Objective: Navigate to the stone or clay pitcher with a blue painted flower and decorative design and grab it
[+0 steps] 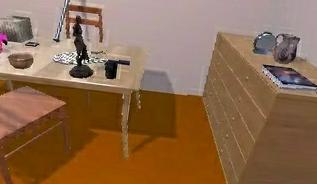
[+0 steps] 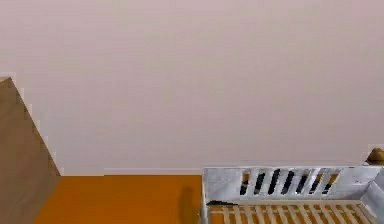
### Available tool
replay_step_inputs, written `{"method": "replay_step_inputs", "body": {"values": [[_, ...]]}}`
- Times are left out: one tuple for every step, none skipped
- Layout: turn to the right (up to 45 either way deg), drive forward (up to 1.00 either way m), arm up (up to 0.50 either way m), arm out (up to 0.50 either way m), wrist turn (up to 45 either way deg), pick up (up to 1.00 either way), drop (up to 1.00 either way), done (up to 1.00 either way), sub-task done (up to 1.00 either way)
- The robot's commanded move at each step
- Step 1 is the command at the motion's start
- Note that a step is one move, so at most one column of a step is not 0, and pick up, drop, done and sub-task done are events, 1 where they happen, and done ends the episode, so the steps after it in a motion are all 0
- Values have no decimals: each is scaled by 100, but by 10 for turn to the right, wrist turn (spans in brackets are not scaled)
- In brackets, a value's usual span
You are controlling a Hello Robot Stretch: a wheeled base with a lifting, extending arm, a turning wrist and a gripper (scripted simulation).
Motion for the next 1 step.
{"method": "replay_step_inputs", "body": {"values": [[300,0,0,0,0,0,0,0,0]]}}
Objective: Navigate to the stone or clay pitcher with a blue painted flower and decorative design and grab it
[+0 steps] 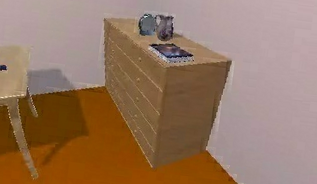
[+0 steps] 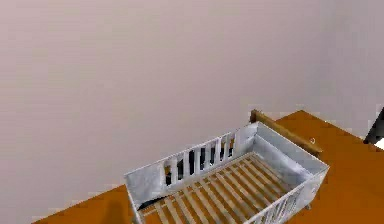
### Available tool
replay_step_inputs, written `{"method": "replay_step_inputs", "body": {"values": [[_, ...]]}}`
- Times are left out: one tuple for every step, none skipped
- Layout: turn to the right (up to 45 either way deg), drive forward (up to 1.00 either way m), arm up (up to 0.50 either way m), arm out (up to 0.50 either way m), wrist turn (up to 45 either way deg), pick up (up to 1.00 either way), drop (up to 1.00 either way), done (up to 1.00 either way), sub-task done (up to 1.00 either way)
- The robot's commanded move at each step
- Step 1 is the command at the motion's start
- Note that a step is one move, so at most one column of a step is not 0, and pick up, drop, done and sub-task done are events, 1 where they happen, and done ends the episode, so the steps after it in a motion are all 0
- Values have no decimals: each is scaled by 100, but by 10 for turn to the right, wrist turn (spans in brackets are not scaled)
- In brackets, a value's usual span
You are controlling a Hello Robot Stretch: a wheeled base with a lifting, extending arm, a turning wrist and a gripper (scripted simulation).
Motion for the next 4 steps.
{"method": "replay_step_inputs", "body": {"values": [[0,95,0,0,0,0,0,0,0],[-450,0,0,0,0,0,0,0,0],[-420,0,0,0,0,0,0,0,0],[450,0,0,0,0,0,0,0,0]]}}
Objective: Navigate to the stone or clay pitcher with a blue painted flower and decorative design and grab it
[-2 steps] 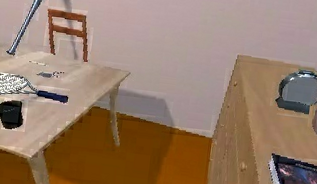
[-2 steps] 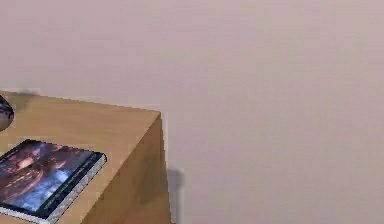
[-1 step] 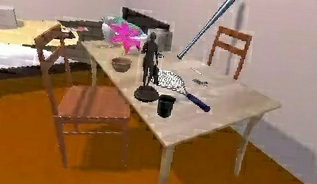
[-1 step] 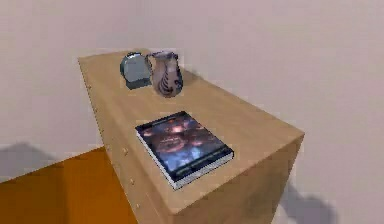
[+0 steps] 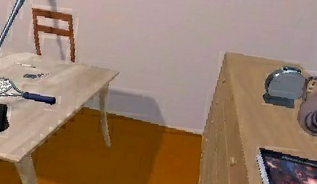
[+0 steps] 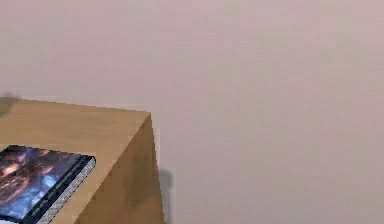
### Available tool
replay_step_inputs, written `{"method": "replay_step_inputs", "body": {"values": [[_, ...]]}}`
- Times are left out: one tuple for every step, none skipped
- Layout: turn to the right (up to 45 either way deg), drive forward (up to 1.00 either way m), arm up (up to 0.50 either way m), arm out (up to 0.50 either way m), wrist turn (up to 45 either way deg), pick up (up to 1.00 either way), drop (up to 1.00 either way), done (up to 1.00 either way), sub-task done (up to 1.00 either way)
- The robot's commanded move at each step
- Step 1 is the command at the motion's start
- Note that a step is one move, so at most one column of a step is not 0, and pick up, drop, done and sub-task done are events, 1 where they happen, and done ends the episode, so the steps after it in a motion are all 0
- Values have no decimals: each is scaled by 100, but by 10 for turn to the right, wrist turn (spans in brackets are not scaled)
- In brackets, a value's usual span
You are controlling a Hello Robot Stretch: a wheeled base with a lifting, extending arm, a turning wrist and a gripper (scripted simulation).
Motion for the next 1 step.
{"method": "replay_step_inputs", "body": {"values": [[0,15,0,0,0,0,0,0,0]]}}
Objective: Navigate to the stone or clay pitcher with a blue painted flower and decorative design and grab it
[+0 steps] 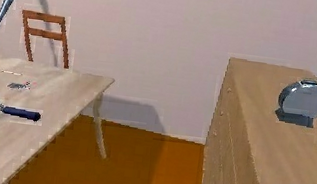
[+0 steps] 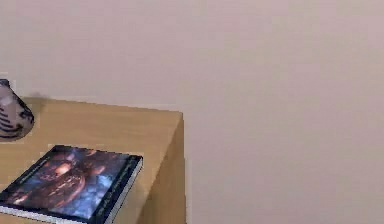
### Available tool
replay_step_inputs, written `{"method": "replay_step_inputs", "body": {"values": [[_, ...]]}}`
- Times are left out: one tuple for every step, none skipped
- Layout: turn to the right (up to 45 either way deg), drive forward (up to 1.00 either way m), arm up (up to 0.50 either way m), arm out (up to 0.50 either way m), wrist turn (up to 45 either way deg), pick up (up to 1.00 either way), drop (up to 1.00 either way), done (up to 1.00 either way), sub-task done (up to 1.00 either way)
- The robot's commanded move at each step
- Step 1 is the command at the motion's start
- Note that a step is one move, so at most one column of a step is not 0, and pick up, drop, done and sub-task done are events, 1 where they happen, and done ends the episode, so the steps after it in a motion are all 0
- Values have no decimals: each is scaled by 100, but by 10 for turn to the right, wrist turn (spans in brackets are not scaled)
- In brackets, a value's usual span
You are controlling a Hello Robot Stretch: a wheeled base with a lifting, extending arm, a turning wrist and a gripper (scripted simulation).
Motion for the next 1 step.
{"method": "replay_step_inputs", "body": {"values": [[60,0,0,0,0,0,0,0,0]]}}
